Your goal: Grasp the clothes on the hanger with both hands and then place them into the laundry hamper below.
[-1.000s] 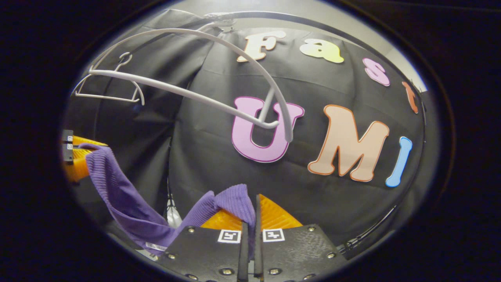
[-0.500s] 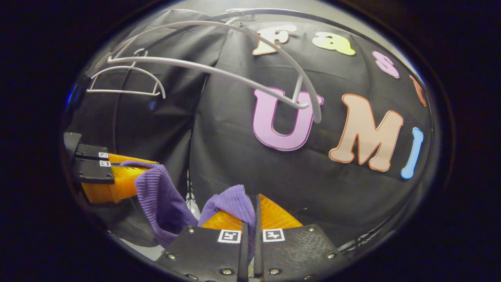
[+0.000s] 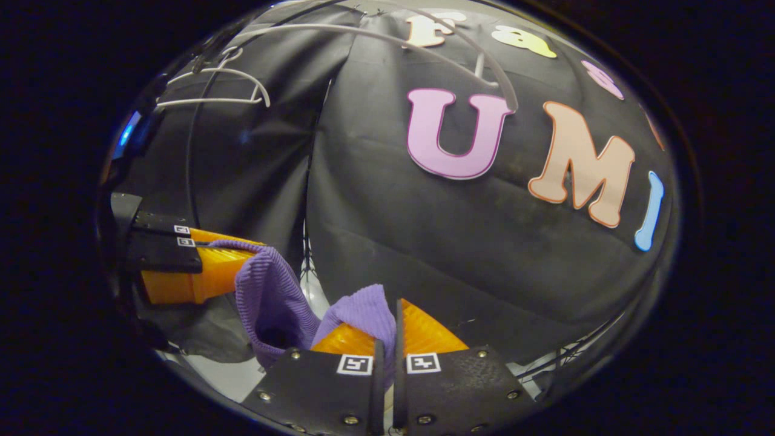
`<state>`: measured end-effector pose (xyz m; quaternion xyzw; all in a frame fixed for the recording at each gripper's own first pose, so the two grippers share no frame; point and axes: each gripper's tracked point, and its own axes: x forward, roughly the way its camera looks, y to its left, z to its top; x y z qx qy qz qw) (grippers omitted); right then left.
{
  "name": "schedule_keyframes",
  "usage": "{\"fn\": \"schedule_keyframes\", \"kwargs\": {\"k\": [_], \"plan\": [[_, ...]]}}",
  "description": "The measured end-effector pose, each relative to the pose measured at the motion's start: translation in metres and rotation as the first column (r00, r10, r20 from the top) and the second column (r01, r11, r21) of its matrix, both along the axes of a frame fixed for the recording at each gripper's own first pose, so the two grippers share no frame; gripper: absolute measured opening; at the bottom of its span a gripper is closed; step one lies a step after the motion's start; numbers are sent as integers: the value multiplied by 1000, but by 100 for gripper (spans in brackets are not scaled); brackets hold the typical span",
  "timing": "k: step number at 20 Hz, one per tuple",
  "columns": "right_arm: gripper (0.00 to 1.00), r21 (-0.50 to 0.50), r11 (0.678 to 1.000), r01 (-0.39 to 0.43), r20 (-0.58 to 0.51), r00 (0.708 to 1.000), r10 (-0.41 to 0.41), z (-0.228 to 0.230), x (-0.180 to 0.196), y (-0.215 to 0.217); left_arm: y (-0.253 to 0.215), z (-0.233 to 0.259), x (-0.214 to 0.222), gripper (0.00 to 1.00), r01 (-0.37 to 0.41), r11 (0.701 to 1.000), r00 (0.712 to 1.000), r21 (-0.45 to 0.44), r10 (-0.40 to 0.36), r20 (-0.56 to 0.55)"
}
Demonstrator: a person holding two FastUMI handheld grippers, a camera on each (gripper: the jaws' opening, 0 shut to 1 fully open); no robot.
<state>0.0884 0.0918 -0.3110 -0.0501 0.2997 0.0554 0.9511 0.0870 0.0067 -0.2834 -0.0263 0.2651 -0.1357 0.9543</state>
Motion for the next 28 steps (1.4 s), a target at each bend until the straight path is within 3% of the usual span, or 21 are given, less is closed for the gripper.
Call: {"fn": "schedule_keyframes", "kwargs": {"k": [8, 16, 17, 18, 19, 21, 22, 28], "plan": [[6, 23, 1000, 2, -174, 985, 2, -65, -42, 2, -5, -64, -24, 2, 14, 1000, 986, 4, -13, -169], [6, 59, 998, 9, -338, 941, 11, -112, -73, -1, 2, -116, -62, 4, -17, 1000, 936, 1, 16, -352], [7, 68, 998, 10, -363, 932, 15, -119, -80, -1, 3, -118, -65, 10, -20, 1000, 931, 3, 20, -364], [7, 74, 997, 17, -385, 923, 13, -125, -88, -2, 2, -116, -64, 8, -24, 1000, 932, -3, 22, -362], [8, 83, 996, 20, -408, 913, 15, -132, -100, -1, -1, -113, -61, 13, -28, 1000, 933, -6, 24, -360], [8, 98, 994, 44, -405, 914, -1, -131, -106, -3, 2, -111, -58, 0, -33, 999, 936, -6, 29, -350], [8, 102, 994, 49, -404, 915, -4, -129, -105, -5, 3, -112, -59, 8, -33, 999, 937, -5, 30, -348], [7, 107, 993, 57, -370, 929, -13, -118, -96, -9, 1, -113, -61, 9, -19, 1000, 940, 6, 20, -342]]}}
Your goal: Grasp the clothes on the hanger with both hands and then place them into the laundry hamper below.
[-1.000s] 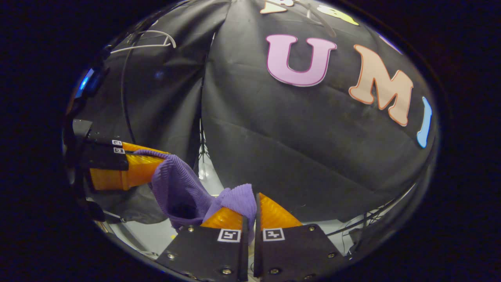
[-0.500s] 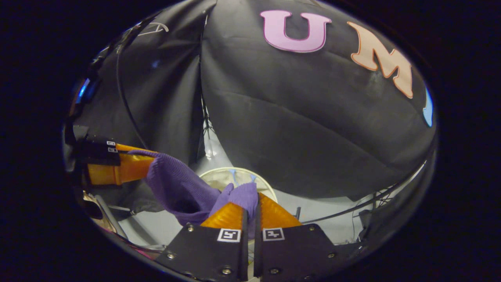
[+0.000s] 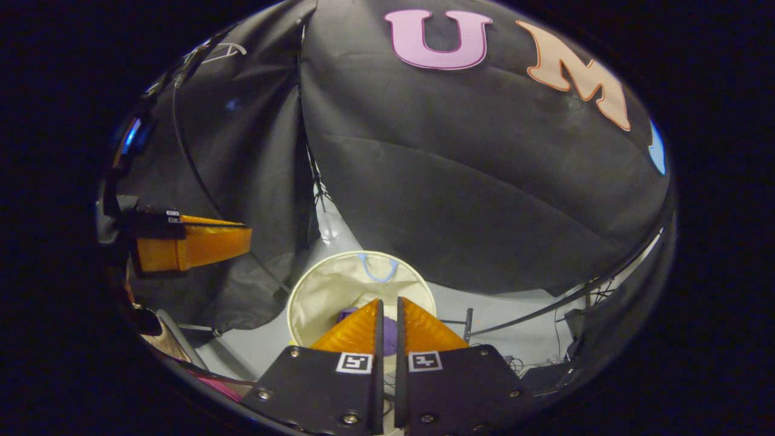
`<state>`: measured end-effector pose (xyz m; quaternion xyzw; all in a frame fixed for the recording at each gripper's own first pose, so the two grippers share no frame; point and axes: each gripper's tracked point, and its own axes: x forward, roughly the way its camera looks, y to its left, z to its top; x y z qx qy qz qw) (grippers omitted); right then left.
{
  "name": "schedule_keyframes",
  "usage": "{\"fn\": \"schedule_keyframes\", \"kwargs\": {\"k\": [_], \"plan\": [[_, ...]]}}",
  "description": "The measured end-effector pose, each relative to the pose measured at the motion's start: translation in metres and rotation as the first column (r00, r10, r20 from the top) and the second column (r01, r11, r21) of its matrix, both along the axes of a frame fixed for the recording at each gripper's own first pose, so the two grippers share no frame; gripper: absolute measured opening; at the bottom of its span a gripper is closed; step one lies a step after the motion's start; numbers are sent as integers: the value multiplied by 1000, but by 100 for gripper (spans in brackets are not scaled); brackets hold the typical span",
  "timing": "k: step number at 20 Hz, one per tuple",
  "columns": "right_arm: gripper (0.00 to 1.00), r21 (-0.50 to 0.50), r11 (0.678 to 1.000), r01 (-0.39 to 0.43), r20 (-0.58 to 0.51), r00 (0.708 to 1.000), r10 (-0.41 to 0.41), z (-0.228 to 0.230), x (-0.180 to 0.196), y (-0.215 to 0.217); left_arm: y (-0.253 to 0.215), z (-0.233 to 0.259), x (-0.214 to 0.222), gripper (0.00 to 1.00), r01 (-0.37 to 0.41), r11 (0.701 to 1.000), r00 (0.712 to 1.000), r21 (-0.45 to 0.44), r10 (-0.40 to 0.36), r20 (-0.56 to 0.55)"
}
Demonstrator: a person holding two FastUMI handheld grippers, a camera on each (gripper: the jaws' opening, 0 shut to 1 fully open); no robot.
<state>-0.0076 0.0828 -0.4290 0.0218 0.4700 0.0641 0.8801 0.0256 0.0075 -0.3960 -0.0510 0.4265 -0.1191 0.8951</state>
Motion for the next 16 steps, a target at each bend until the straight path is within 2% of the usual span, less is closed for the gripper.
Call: {"fn": "schedule_keyframes", "kwargs": {"k": [5, 7, 8, 9, 12, 13, 14, 15, 16], "plan": [[7, 9, 1000, 5, 21, 1000, -5, 4, 3, -1, 1, 5, 3, 9, -8, 1000, 1000, 9, 8, 24], [12, 16, 1000, 3, 30, 1000, -3, 13, 6, 0, 1, 7, 3, 10, -16, 1000, 999, 14, 16, 31], [14, 17, 1000, 2, 35, 999, -2, 15, 6, 0, -3, 8, 2, 20, -14, 1000, 999, 8, 14, 34], [22, 17, 1000, 0, 41, 999, -1, 17, 7, 0, -2, 12, 2, 23, -15, 1000, 999, 15, 14, 37], [39, 24, 1000, -1, 56, 998, 0, 23, 8, 2, -2, 14, -1, 53, -9, 1000, 999, 16, 9, 53], [50, 23, 1000, 0, 62, 998, -1, 25, 7, 1, -3, 17, -1, 60, -9, 1000, 998, 17, 8, 61], [50, 24, 1000, -1, 69, 998, -1, 29, 8, 0, -5, 20, 1, 70, -9, 1000, 997, 19, 7, 74], [57, 23, 1000, 0, 79, 997, -2, 32, 9, -4, -8, 26, 3, 83, -8, 1000, 996, 19, 6, 92], [65, 25, 1000, 4, 91, 996, -6, 37, 10, -7, -10, 30, 5, 87, -5, 1000, 994, 20, 3, 107]]}}
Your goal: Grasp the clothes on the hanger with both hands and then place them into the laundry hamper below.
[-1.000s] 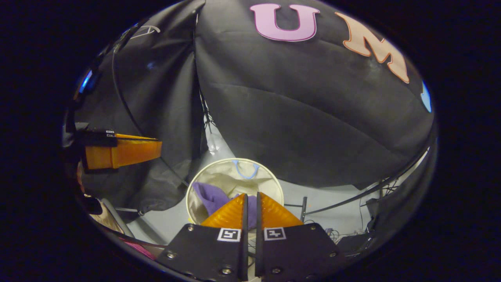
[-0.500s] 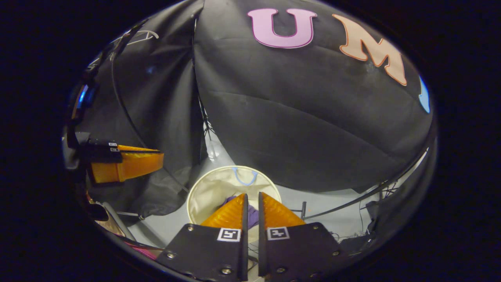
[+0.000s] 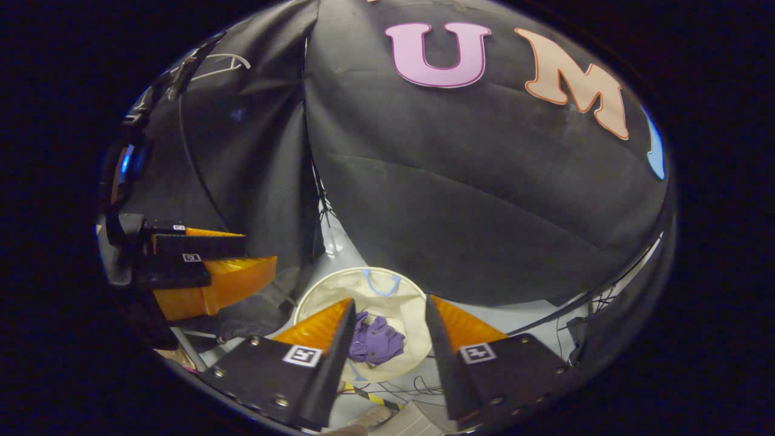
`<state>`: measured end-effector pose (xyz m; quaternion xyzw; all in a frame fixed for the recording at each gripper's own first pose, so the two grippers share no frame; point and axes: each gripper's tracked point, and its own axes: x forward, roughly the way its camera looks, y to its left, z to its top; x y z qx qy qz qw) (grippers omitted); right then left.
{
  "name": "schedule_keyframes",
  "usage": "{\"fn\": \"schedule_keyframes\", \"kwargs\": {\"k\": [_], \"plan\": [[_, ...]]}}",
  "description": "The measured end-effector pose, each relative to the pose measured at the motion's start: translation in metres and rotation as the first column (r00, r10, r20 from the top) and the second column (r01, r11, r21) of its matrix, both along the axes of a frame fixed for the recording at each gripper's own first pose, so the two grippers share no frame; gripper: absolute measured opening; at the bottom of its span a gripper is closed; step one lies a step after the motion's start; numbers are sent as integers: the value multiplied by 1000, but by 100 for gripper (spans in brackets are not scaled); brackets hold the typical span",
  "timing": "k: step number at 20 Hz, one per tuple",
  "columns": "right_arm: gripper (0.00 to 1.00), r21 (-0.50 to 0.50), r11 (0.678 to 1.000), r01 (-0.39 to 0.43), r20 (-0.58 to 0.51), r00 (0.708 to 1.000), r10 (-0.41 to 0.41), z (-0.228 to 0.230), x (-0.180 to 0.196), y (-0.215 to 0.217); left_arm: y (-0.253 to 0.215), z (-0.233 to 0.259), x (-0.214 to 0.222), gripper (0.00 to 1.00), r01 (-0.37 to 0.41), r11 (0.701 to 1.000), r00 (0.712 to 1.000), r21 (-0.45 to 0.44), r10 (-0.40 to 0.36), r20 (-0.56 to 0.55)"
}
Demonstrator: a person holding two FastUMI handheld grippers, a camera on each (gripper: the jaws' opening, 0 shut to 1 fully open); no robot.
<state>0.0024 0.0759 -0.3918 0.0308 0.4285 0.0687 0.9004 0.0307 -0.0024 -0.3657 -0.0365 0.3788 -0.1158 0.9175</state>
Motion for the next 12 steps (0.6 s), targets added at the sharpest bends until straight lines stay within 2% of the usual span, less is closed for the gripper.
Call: {"fn": "schedule_keyframes", "kwargs": {"k": [1, 2, 4, 5, 7, 8, 12], "plan": [[83, 2, 1000, 6, 14, 1000, -6, 5, 1, -2, -1, 7, -1, 91, 2, 1000, 1000, 2, -2, 15], [84, 2, 1000, 15, 31, 999, -15, 13, 3, -6, -3, 13, 1, 96, 2, 1000, 1000, 4, -2, 31], [90, 2, 999, 33, 70, 997, -33, 31, 8, -13, -7, 29, 5, 97, 2, 1000, 997, 13, -3, 72], [97, 0, 999, 43, 93, 995, -43, 41, 12, -19, -10, 41, 6, 97, 4, 1000, 995, 15, -5, 95], [98, 0, 998, 65, 144, 987, -64, 65, 15, -31, -16, 68, 10, 100, 3, 1000, 989, 11, -4, 151], [98, -1, 997, 78, 174, 982, -76, 80, 20, -39, -22, 84, 15, 97, 3, 1000, 983, 6, -4, 182], [98, -28, 994, 106, 306, 948, -92, 149, 33, -79, -43, 154, 22, 97, 13, 1000, 952, -11, -9, 307]]}}
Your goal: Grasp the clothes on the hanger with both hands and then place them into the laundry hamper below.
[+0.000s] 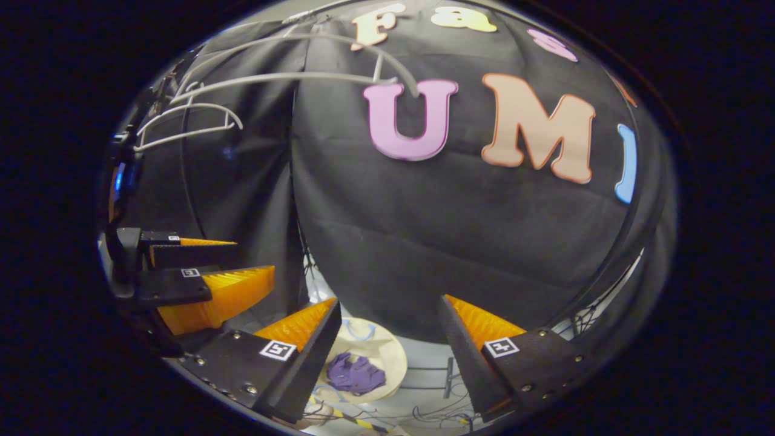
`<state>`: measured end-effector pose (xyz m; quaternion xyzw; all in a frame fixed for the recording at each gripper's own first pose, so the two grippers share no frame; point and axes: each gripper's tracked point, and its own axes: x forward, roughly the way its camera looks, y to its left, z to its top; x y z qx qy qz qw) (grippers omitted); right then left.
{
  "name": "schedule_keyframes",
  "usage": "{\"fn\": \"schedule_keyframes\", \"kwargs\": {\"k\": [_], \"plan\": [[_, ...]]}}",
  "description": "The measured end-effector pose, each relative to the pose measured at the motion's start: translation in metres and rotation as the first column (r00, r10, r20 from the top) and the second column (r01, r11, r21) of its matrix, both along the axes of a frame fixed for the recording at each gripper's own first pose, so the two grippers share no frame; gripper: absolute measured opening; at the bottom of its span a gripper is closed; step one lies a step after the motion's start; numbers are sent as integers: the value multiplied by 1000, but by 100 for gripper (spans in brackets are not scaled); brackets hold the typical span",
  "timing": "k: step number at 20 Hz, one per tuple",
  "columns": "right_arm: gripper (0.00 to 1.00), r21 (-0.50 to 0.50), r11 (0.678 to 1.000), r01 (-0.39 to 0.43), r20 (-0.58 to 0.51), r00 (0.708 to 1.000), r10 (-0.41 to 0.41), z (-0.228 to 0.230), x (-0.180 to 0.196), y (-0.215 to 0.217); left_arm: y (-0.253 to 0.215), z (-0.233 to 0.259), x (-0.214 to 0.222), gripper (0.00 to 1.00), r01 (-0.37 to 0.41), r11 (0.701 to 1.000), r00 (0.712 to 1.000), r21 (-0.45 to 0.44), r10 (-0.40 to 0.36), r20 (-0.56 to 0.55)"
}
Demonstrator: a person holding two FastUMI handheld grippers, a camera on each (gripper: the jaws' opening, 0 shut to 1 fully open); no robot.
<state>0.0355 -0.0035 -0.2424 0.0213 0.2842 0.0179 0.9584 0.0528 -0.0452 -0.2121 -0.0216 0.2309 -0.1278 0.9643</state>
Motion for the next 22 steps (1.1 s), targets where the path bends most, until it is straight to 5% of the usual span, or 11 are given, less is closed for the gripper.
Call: {"fn": "schedule_keyframes", "kwargs": {"k": [11, 17, 22], "plan": [[94, -44, 990, 136, 339, 934, -113, 196, -15, -135, -111, 183, -1, 93, 91, 994, 957, -62, -71, 280], [96, -60, 974, 219, 402, 898, -177, 235, -52, -228, -189, 244, -20, 96, 142, 987, 926, -81, -104, 363], [96, -64, 955, 291, 407, 881, -241, 231, -86, -299, -261, 233, -27, 93, 187, 976, 926, -110, -138, 352]]}}
